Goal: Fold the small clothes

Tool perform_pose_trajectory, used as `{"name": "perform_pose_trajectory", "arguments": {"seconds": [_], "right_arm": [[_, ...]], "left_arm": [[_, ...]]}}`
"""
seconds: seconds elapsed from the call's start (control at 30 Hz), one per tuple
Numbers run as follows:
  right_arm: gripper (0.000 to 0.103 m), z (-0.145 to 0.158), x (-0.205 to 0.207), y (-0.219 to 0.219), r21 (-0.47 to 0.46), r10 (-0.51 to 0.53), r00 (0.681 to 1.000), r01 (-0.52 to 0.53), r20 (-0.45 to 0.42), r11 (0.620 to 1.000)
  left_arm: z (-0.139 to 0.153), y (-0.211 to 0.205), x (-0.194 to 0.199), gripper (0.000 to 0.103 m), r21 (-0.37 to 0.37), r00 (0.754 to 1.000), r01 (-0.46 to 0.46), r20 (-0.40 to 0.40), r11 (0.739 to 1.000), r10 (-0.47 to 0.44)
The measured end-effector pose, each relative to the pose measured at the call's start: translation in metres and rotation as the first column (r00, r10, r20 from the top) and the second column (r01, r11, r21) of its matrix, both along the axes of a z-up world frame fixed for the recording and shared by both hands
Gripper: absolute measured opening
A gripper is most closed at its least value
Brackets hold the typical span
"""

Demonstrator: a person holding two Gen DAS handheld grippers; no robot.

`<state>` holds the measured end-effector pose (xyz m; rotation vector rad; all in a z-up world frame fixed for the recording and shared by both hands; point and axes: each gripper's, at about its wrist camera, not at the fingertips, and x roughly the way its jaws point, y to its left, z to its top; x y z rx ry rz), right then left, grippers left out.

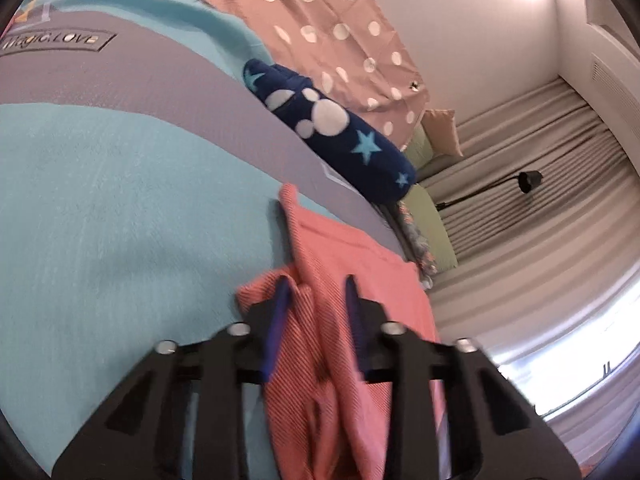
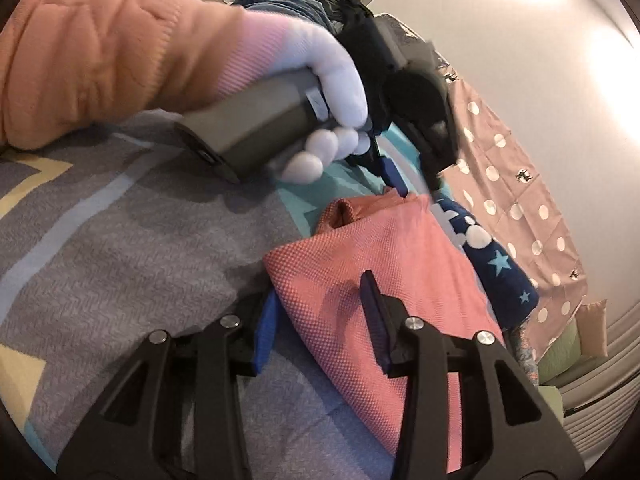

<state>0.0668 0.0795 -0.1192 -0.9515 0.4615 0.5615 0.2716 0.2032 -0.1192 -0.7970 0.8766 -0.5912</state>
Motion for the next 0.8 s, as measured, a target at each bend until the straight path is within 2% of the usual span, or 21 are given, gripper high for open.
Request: {"name": "perform_pose_trajectory", "arguments": {"seconds": [0.07, 0.13, 0.2, 0.27, 0.33, 0.47, 0.53, 0.57, 0.67, 0.73, 0.77, 0.8], "right_arm": [[0.042, -0.001, -0.002, 0.001, -0.014, -0.002, 1.0, 0.002, 0.026, 1.0], [0.042, 0.0, -0.006, 0.001, -0.028, -0.005, 0.999, 0.006, 0.053, 1.0], [0.042, 0.002, -0.011, -0.003, -0.03, 0.0, 0.999, 0.001, 0.035, 1.0], [0.042, 0.006, -0.011, -0.01, -0.021, -0.004, 1.0, 0.004, -0.006, 1.0], [0.042, 0.011, -0.008, -0.024, 0.002, -0.026, 0.996, 0.026, -0.08, 1.0], [0.046, 0.008, 0.0, -0.025, 0.013, -0.046, 0.991, 0.048, -0.124, 0.999], [0.048, 0.006, 0.005, -0.02, 0.009, -0.047, 0.993, 0.048, -0.106, 0.999], [0.048, 0.004, 0.007, -0.016, 0.007, -0.046, 0.995, 0.047, -0.091, 0.999], [0.048, 0.001, 0.012, -0.005, -0.001, -0.048, 0.997, 0.048, -0.056, 0.999], [0.048, -0.001, 0.014, 0.0, -0.005, -0.055, 0.998, 0.055, -0.038, 0.998], [0.048, -0.002, 0.015, 0.003, -0.006, -0.059, 0.998, 0.059, -0.026, 0.998], [0.048, -0.002, 0.017, 0.005, -0.006, -0.061, 0.998, 0.061, -0.018, 0.998]], "left_arm": [[0.001, 0.0, -0.002, 0.021, -0.001, 1.0, -0.004, 0.008, 1.0, 0.004], [0.005, 0.003, -0.009, 0.027, 0.011, 1.0, -0.002, 0.013, 1.0, 0.002], [0.013, 0.009, -0.022, 0.043, 0.05, 1.0, -0.012, 0.022, 0.999, 0.01], [0.022, 0.015, -0.035, 0.054, 0.114, 1.0, -0.021, 0.022, 0.993, 0.019], [0.026, 0.019, -0.041, 0.054, 0.166, 1.0, -0.011, 0.016, 0.986, 0.009], [0.012, 0.005, -0.037, 0.054, 0.119, 0.995, 0.095, -0.022, 0.988, -0.093], [0.011, -0.007, -0.032, 0.056, 0.131, 0.994, 0.11, 0.005, 0.985, -0.112], [0.012, -0.015, -0.025, 0.061, 0.128, 0.992, 0.127, 0.003, 0.984, -0.128], [0.012, -0.027, -0.012, 0.062, 0.161, 0.991, 0.135, -0.011, 0.978, -0.135], [0.012, -0.029, -0.005, 0.062, 0.148, 0.991, 0.133, -0.011, 0.98, -0.133], [0.011, -0.029, -0.002, 0.06, 0.135, 0.991, 0.131, -0.007, 0.982, -0.131], [0.01, -0.028, 0.001, 0.052, 0.127, 0.992, 0.127, -0.004, 0.984, -0.127]]}}
